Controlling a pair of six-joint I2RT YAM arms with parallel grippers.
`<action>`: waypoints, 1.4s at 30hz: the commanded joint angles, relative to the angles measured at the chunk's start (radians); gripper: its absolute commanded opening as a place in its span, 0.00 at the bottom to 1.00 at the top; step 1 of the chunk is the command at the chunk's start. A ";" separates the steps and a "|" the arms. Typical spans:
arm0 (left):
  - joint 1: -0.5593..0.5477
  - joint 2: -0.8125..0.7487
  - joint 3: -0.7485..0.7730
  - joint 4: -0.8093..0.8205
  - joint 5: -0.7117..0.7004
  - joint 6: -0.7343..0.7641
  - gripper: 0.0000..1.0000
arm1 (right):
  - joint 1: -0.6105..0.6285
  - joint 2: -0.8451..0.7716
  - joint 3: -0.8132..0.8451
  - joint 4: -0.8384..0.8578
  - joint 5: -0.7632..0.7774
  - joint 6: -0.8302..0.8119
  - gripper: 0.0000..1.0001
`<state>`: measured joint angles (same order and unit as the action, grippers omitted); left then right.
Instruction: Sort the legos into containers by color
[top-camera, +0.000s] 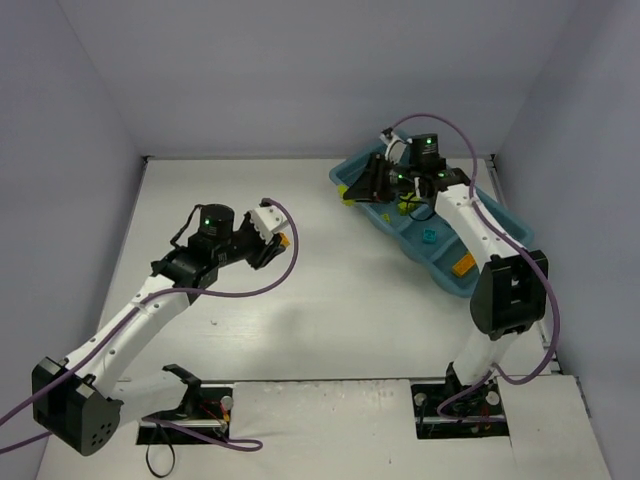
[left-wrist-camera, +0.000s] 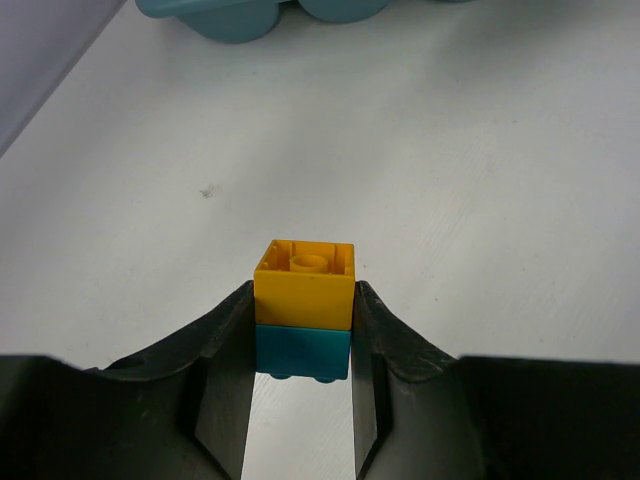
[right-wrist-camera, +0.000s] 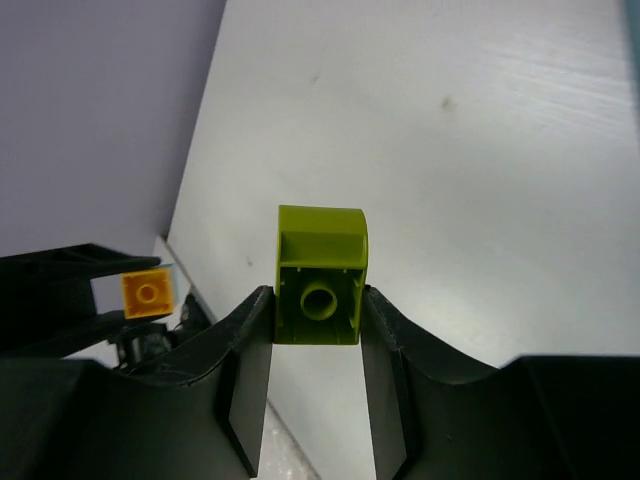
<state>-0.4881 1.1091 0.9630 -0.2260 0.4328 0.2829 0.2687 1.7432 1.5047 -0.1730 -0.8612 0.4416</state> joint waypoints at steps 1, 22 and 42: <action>0.003 0.000 0.006 0.070 0.009 0.001 0.09 | -0.023 -0.077 0.003 0.015 0.025 -0.087 0.00; 0.000 0.028 -0.012 0.109 0.004 -0.123 0.09 | -0.198 0.300 0.279 -0.017 0.973 -0.109 0.08; 0.002 0.047 0.048 0.140 0.099 -0.050 0.13 | -0.159 0.056 0.197 -0.014 0.320 -0.165 0.68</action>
<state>-0.4881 1.1679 0.9295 -0.1562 0.4767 0.1974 0.0628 1.9667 1.7229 -0.2241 -0.2886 0.2893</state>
